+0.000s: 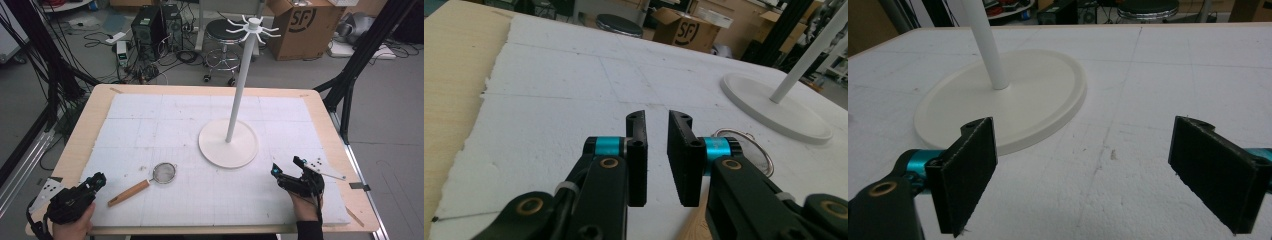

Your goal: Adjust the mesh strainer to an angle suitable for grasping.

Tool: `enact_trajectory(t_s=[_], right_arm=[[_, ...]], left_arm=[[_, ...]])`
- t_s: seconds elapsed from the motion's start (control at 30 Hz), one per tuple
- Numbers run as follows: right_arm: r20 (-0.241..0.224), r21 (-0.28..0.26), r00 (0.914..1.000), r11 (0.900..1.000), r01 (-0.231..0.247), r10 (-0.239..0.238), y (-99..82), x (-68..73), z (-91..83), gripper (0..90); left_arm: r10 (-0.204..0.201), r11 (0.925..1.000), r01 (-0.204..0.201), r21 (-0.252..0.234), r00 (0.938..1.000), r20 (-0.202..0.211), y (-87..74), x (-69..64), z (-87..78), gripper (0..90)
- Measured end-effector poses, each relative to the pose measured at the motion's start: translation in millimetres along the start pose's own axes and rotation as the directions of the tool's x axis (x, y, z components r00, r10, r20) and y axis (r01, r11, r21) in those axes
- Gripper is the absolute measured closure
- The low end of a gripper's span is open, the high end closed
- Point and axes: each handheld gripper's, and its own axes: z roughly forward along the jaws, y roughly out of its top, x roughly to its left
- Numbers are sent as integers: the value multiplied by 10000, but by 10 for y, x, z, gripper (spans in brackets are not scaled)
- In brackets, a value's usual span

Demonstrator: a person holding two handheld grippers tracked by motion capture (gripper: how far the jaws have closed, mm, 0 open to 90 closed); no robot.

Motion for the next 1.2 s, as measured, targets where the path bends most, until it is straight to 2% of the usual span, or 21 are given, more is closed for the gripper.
enact_trajectory(t_s=[0.13,0.33,0.37,0.53,0.57,0.6,0.63,0.7,0.73,0.87,1.1,1.13,1.17,1.2], right_arm=[[26,84,10000,9999,78,-78,-1,-2,16,114],[86,17,9999,9999,100,-100,-1,-8,12,114],[70,18,9999,9999,100,-100,-1,-8,9,114],[91,67,10000,10000,24,-24,-3,-12,6,114],[91,56,10000,10000,18,-19,-3,-12,8,114],[110,67,9999,10000,53,-54,-5,-14,8,114],[136,81,9999,10000,57,-58,-9,-14,7,114],[218,130,9997,9999,54,-57,-16,-18,-1,114],[229,105,9997,9999,31,-33,-16,-25,-5,114],[252,44,9997,10000,-31,30,-19,-44,-11,114],[215,68,9998,10000,-54,52,-18,-35,-15,114],[220,22,9998,10000,-29,29,-18,-38,-14,114],[236,11,9997,10000,-4,4,-18,-39,-14,114],[230,51,9997,10000,-41,40,-18,-35,-14,114]], left_arm=[[-3,10000,2,43,9999,147,2,-2,1,897],[-267,9994,259,240,9991,325,-6,-11,10,899],[-493,9984,480,286,9975,499,-23,-26,3,899],[-538,9968,503,614,9970,563,-68,-74,-3,899],[-793,9948,749,690,9949,631,-99,-85,-14,899],[-793,9948,749,690,9949,631,-99,-85,-14,900],[-1007,9924,958,770,9930,625,-124,-89,-18,900],[-1171,9884,1119,1023,9921,457,-178,-85,-25,900],[-1513,9837,1451,1060,9871,528,-203,-70,-46,900],[-1603,9806,1536,1220,9859,470,-227,-79,-66,900],[-1378,9807,1317,1448,9899,329,-276,-165,-98,900],[-1294,9819,1252,1421,9914,206,-294,-178,-112,900],[-1343,9798,1358,1468,9907,-202,-327,-195,-144,900],[-1416,9783,1456,1476,9892,-373,-342,-195,-162,900]])
